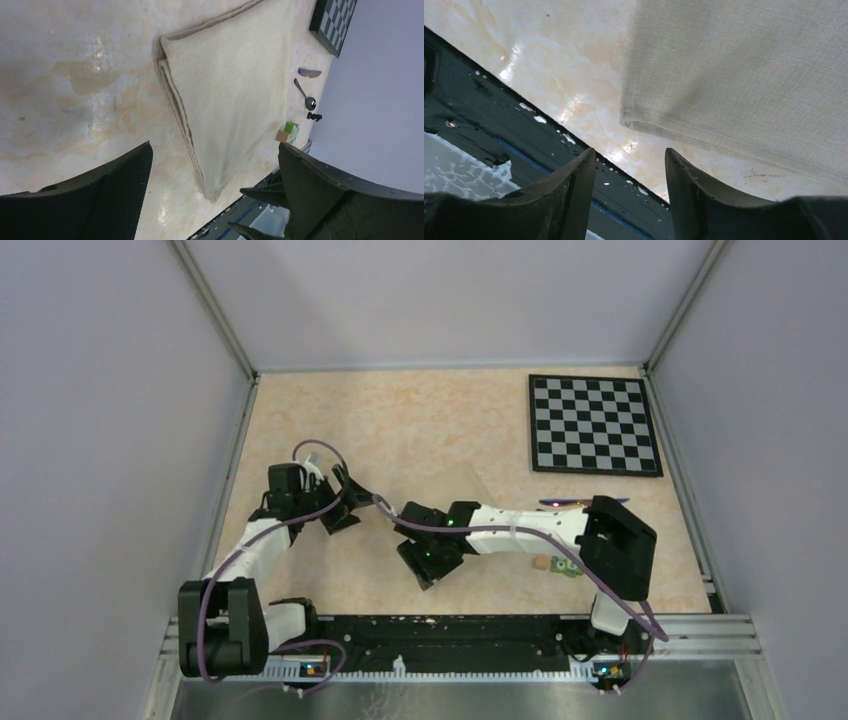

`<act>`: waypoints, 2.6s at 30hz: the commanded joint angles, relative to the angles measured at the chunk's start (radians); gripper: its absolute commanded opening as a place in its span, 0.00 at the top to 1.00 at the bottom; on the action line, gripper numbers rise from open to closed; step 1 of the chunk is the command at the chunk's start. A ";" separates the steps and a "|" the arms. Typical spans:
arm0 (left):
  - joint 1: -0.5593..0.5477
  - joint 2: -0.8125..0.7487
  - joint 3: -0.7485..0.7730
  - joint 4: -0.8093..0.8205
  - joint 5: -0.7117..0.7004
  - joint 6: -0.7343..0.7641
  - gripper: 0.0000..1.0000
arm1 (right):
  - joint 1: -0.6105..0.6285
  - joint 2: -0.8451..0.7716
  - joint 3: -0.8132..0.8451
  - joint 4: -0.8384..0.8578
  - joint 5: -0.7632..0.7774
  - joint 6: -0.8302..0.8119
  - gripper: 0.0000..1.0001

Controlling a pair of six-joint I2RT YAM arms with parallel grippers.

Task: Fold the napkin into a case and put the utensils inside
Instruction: Pick up the lower triangle-folded napkin from the center of the board.

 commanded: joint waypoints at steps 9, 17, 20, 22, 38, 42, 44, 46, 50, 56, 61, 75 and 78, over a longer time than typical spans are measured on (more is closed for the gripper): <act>0.050 0.026 0.078 -0.073 -0.039 0.120 0.01 | 0.060 0.215 0.314 -0.245 0.147 -0.013 0.42; 0.112 0.049 0.072 -0.072 0.016 0.161 0.01 | 0.061 0.299 0.330 -0.242 0.173 -0.001 0.42; 0.122 0.045 0.069 -0.070 0.038 0.159 0.01 | 0.064 0.332 0.306 -0.224 0.187 0.016 0.44; 0.124 0.040 0.070 -0.071 0.043 0.158 0.01 | 0.070 0.352 0.287 -0.214 0.206 0.029 0.46; 0.105 0.043 0.016 -0.011 0.145 0.130 0.01 | 0.069 0.220 0.199 -0.098 0.279 0.015 1.00; 0.059 0.023 -0.055 0.081 0.169 0.052 0.01 | 0.036 0.075 0.083 0.032 0.201 0.028 1.00; 0.031 0.019 -0.106 0.164 0.178 -0.016 0.01 | 0.015 0.003 0.021 0.114 0.159 0.044 1.00; -0.016 0.024 -0.144 0.254 0.167 -0.086 0.01 | -0.010 -0.059 -0.065 0.189 0.116 0.064 1.00; -0.138 0.055 -0.171 0.378 0.103 -0.222 0.01 | -0.064 -0.160 -0.186 0.303 0.042 0.122 1.00; -0.195 0.117 -0.212 0.517 0.018 -0.340 0.01 | -0.124 -0.281 -0.293 0.411 -0.039 0.165 1.00; -0.197 0.184 -0.205 0.565 -0.062 -0.351 0.10 | -0.152 -0.342 -0.342 0.441 -0.054 0.172 1.00; -0.197 0.418 -0.065 0.567 -0.168 -0.243 0.40 | -0.182 -0.380 -0.404 0.490 -0.097 0.157 1.00; -0.197 0.424 -0.029 0.518 -0.198 -0.204 0.52 | -0.183 -0.379 -0.419 0.510 -0.108 0.149 1.00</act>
